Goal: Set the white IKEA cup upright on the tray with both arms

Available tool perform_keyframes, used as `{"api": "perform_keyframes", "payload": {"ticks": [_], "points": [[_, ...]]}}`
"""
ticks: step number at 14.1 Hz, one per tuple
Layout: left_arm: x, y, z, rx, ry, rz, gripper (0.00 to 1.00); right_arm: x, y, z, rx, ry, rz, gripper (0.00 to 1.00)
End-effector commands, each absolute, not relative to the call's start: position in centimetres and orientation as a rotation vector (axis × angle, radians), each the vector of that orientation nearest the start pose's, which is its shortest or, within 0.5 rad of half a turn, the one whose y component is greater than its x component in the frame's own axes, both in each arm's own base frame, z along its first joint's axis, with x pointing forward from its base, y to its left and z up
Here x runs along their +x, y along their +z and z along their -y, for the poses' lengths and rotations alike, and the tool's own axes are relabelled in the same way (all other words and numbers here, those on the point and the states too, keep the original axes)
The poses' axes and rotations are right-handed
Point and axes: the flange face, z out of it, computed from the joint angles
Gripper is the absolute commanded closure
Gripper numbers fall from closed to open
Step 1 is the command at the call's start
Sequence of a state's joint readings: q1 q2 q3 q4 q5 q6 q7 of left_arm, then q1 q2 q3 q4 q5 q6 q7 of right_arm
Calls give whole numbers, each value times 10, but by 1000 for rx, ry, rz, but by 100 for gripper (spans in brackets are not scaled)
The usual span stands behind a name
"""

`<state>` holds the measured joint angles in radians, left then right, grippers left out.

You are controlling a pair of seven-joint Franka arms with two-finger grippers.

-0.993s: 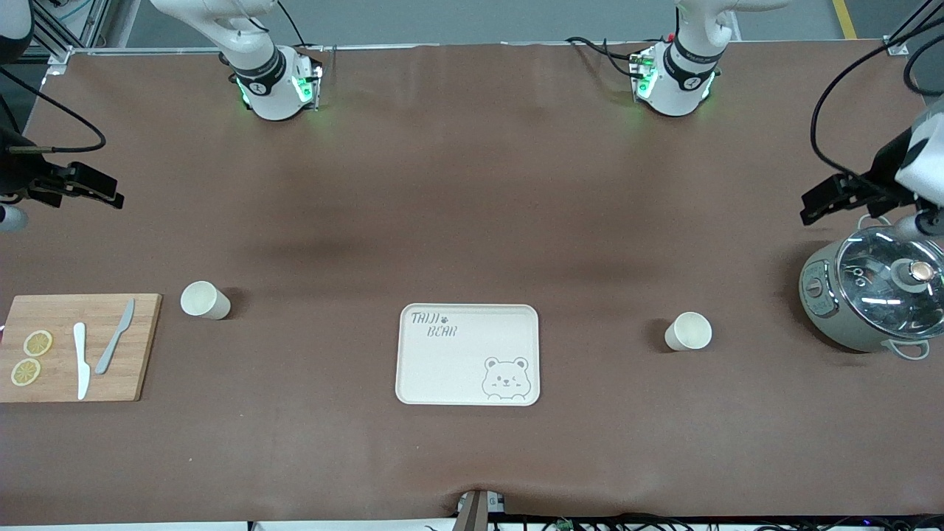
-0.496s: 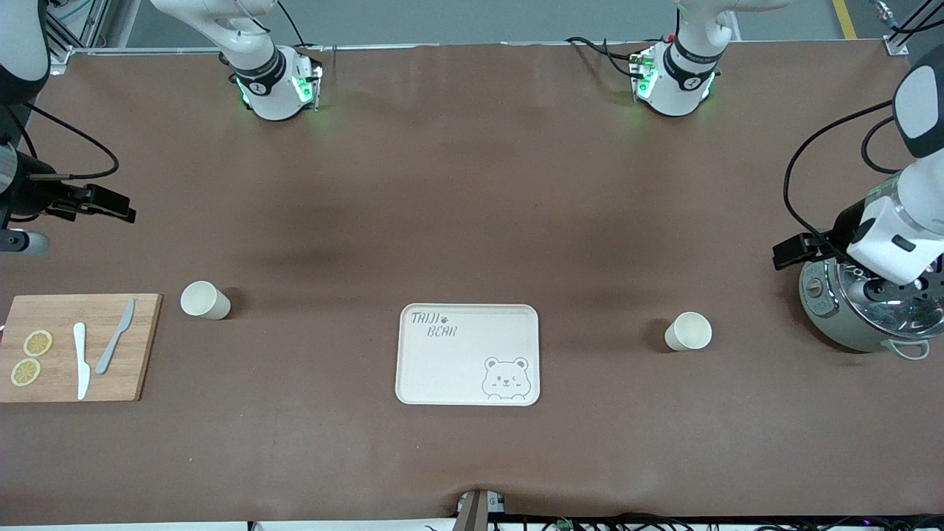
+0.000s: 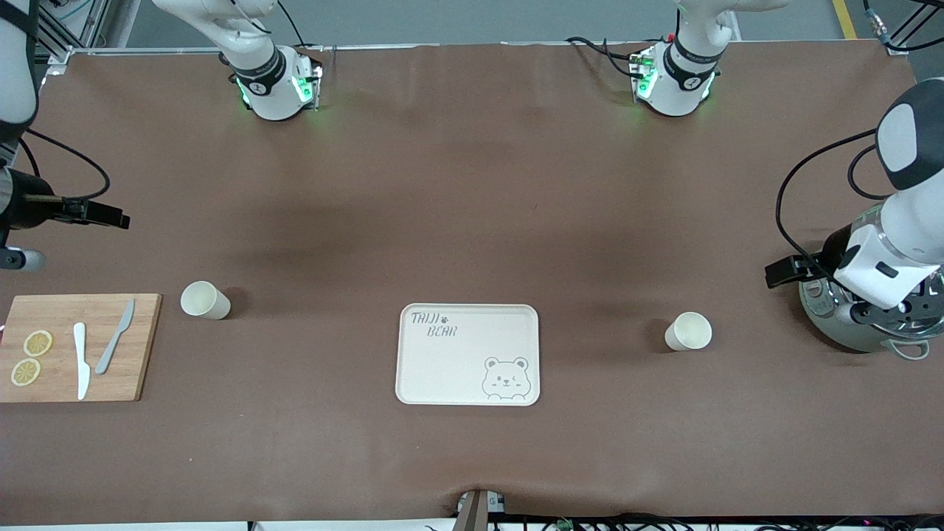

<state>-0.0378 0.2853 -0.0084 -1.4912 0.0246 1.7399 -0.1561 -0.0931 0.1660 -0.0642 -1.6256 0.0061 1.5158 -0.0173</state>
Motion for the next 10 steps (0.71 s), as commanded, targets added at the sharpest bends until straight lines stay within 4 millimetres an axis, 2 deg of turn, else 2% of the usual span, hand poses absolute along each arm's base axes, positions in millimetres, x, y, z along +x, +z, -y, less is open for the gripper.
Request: {"api": "perform_keyframes", "payload": {"ticks": [1,2,5,10], "points": [[655,493,15,-3090,58,157,0,584,472,100,-3060,501,-255,0],[657,488,11,-3089,68,166,0,586,465,100,-3060,516,-255,0],[662,471,9,-3087,96,172,0,591,416,116,-3064,504,-223,0],[670,452,11,-3086,89,174,0,583,384,116,-3059,497,-213,0]]}}
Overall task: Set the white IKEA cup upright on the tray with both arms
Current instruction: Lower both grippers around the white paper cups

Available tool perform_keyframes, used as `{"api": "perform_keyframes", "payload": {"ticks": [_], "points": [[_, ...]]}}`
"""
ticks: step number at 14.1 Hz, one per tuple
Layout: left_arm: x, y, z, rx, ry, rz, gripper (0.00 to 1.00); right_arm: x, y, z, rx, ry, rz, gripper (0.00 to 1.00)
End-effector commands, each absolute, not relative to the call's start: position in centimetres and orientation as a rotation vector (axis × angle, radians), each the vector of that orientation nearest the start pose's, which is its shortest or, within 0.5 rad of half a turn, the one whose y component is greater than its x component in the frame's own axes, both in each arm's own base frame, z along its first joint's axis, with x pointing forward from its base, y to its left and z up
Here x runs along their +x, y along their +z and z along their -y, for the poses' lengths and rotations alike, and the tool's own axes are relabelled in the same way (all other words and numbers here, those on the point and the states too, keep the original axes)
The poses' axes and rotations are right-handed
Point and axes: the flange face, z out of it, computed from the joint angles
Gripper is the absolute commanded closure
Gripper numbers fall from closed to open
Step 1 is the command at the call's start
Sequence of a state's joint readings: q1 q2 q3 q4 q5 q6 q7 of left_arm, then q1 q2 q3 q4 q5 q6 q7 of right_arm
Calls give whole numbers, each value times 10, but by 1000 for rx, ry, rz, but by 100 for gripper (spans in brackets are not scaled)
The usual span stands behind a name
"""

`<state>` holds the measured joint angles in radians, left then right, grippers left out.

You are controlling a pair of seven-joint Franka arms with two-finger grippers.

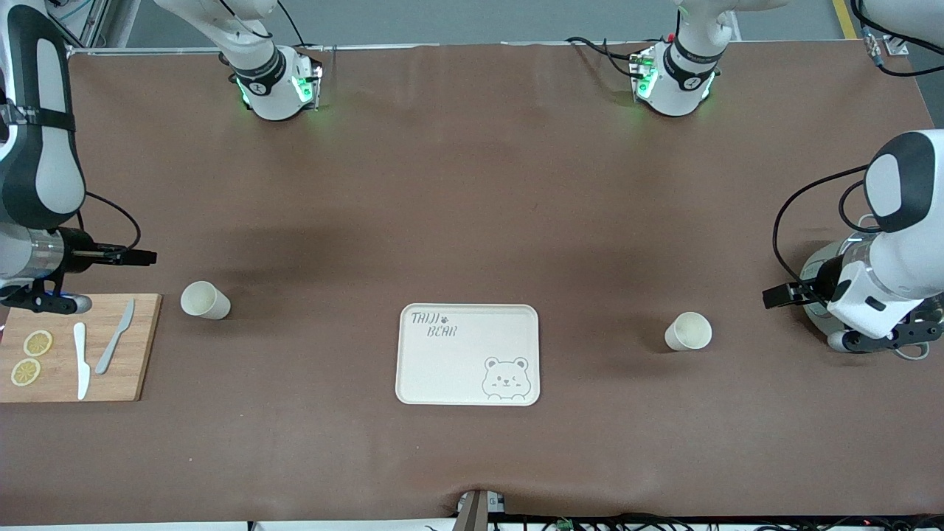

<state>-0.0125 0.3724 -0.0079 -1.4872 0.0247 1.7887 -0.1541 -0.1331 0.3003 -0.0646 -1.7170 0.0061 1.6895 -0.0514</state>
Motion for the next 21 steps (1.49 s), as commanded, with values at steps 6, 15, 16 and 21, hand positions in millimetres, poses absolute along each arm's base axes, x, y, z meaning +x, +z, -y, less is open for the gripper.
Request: {"api": "perform_keyframes", "payload": {"ticks": [6,15,16,21], "points": [[675,435,14,-3081,109,175,0,573,370,110,-3064,480,-251,0],[686,396,15,-3081,108,187,0,568,319,118,-3095,310,-292,4],[687,395,14,-3082,99,196,0,569,306,120,-3103,260,-297,12],[688,387,16,-3080,110,202,0,581,273,113,-3109,152,-438,31]]}}
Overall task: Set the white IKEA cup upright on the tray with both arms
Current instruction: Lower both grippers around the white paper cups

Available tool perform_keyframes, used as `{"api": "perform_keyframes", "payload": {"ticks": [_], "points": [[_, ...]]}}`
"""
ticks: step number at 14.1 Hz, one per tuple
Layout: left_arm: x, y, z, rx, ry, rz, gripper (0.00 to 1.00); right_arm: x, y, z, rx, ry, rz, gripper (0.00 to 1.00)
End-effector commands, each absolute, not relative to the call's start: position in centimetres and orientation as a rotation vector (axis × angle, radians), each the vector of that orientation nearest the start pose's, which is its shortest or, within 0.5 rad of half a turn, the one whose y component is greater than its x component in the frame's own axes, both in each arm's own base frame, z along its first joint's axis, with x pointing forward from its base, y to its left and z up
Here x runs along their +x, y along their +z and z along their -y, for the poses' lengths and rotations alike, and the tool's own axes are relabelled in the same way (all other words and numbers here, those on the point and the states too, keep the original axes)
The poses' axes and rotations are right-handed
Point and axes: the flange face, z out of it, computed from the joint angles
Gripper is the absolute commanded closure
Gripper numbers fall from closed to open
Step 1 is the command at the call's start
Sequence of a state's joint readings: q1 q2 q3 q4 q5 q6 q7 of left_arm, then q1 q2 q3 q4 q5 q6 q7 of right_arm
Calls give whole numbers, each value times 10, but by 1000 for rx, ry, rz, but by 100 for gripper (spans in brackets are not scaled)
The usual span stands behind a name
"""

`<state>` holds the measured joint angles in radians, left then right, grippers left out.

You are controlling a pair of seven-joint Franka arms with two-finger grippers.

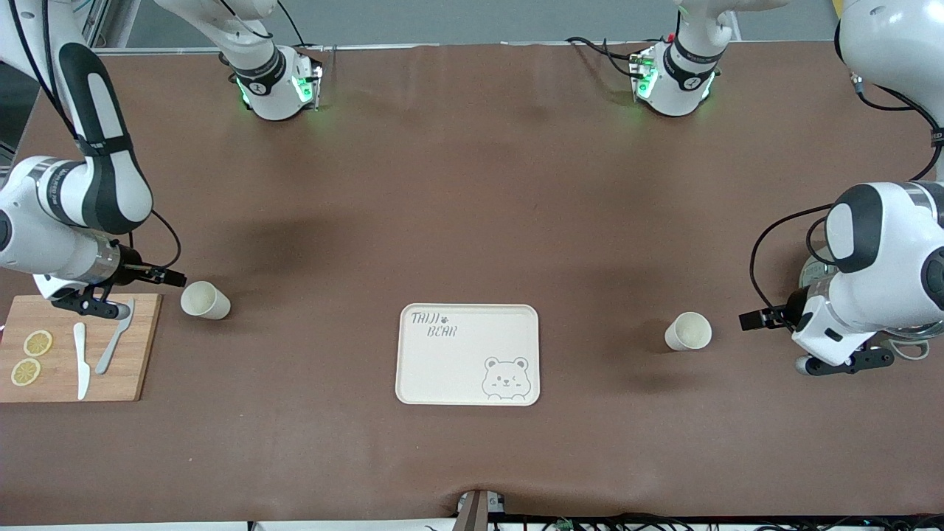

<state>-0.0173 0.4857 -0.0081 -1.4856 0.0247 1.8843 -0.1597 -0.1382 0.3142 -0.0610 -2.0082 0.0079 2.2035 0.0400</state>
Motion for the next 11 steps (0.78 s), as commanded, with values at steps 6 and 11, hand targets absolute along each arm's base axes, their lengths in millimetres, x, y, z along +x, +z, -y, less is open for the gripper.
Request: {"api": "perform_keyframes", "payload": {"ticks": [6,11], "points": [[687,333,23,-3091,144,197,0,583,242,103,-3045,165,-496,86],[673,299,27,-3092,187,202,0,588,259,106,-3031,251,-497,100]]}}
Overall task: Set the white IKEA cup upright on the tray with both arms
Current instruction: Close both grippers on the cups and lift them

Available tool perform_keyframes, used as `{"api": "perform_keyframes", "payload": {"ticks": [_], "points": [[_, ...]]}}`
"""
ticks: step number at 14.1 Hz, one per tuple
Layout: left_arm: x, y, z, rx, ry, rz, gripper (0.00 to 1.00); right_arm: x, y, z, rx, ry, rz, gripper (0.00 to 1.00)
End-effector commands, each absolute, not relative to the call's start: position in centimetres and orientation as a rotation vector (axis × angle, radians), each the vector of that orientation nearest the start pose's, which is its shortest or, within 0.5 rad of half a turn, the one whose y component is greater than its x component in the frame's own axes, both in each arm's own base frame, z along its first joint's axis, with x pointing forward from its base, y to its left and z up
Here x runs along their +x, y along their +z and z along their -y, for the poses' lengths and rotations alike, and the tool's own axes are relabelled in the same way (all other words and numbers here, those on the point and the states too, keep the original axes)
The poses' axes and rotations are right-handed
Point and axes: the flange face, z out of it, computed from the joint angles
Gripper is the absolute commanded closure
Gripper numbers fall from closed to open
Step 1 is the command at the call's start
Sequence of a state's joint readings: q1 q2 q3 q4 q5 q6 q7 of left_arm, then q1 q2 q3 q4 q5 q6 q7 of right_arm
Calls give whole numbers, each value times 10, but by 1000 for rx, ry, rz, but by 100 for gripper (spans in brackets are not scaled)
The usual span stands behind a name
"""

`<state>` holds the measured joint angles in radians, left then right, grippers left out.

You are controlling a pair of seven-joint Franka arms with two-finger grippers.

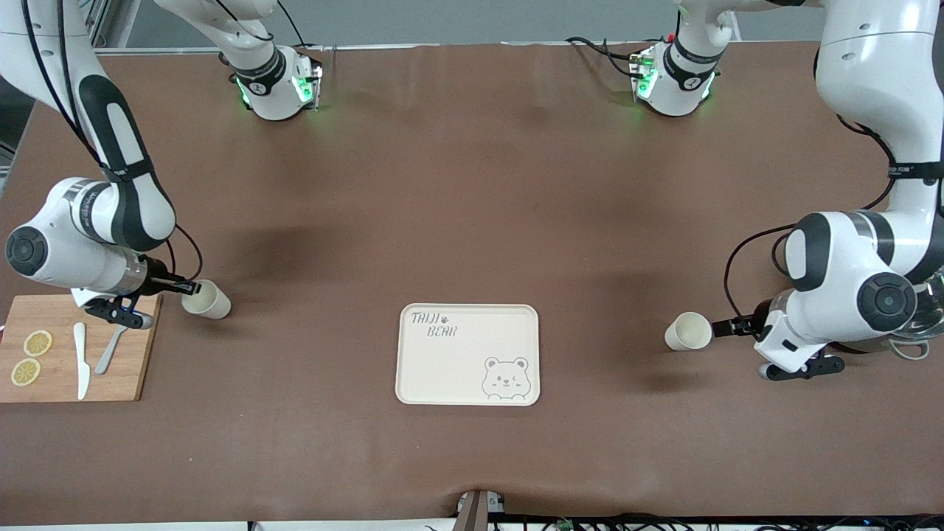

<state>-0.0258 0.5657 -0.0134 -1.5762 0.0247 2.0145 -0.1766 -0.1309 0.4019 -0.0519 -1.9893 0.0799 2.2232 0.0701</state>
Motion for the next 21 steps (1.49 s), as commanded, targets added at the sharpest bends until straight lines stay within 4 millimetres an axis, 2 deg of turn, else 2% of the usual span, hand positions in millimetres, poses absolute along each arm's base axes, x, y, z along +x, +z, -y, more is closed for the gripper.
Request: {"api": "perform_keyframes", "payload": {"ticks": [1,4,5,7,9,10,11,12,13,15,17,19,21], "points": [[671,295,27,-3093,202,205,0,588,264,107,-3029,253,-496,100],[672,273,30,-3133,193,244,0,593,303,107,-2997,402,-485,100],[671,268,30,-3134,189,245,0,597,310,109,-2991,408,-487,100],[668,261,31,-3135,191,244,0,595,311,111,-2983,425,-516,100],[667,261,33,-3143,194,255,0,594,333,100,-2952,525,-630,100],[666,259,33,-3149,203,264,0,600,344,92,-2927,553,-676,100],[665,258,36,-3152,208,257,5,605,348,84,-2912,544,-682,100],[663,256,42,-3158,217,244,15,606,349,82,-2903,539,-689,100],[663,254,42,-3158,223,247,21,606,350,77,-2882,545,-721,100],[663,251,39,-3157,230,252,33,609,356,57,-2869,551,-803,100],[661,242,42,-3154,251,245,49,612,354,40,-2873,552,-795,100],[662,241,44,-3155,252,240,79,617,363,26,-2852,537,-864,100],[662,238,47,-3157,257,232,99,620,368,0,-2860,533,-889,100]]}}
